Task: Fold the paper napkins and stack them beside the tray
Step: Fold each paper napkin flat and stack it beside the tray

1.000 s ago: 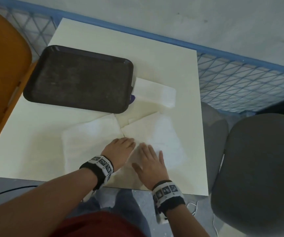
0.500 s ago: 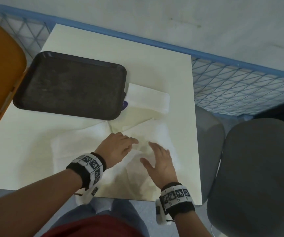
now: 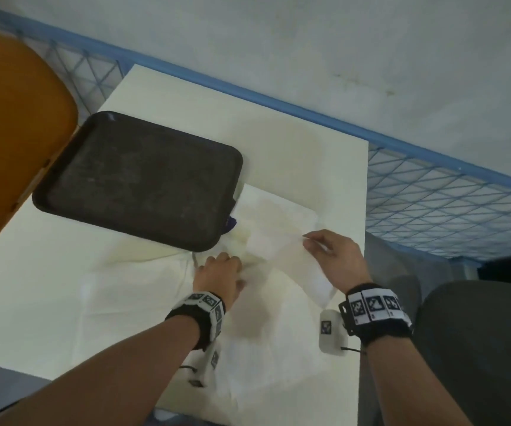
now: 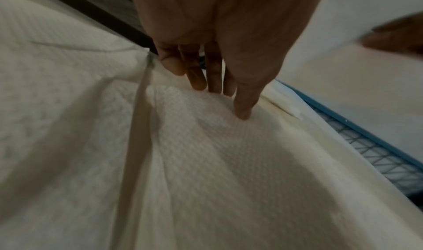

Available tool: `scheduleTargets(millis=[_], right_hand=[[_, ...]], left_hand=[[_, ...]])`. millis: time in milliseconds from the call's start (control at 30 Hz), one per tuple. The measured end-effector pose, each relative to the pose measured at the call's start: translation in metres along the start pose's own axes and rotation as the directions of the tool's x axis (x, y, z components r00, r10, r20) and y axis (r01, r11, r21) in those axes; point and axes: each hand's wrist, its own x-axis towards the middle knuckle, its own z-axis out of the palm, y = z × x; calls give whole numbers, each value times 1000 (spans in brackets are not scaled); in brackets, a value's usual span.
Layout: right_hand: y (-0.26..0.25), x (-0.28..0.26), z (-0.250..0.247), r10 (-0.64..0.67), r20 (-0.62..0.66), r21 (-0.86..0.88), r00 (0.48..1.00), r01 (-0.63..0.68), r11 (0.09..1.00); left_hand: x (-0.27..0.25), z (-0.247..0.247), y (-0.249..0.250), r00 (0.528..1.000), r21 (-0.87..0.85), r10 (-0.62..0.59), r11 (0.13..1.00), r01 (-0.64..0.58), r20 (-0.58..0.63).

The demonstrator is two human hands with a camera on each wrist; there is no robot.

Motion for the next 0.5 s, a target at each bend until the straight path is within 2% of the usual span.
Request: scheduleTargets(millis=[133, 267, 400, 500], right_hand=[[-14, 58, -13, -52, 68, -8, 996, 53, 999], [-17, 110, -1, -71, 100, -38, 992, 75, 996], [-7, 145, 27, -34, 93, -170, 995, 50, 984], [0, 151, 39, -15, 95, -466, 995, 57, 883]], left_hand=[[2, 1, 2, 999, -49, -21, 999, 19, -38], [-4, -3, 2, 997, -86, 3, 996, -10, -84], [-15, -12, 2, 998, -192, 26, 981, -37, -62], [-20, -24, 0, 999, -351, 7, 936, -17, -32]])
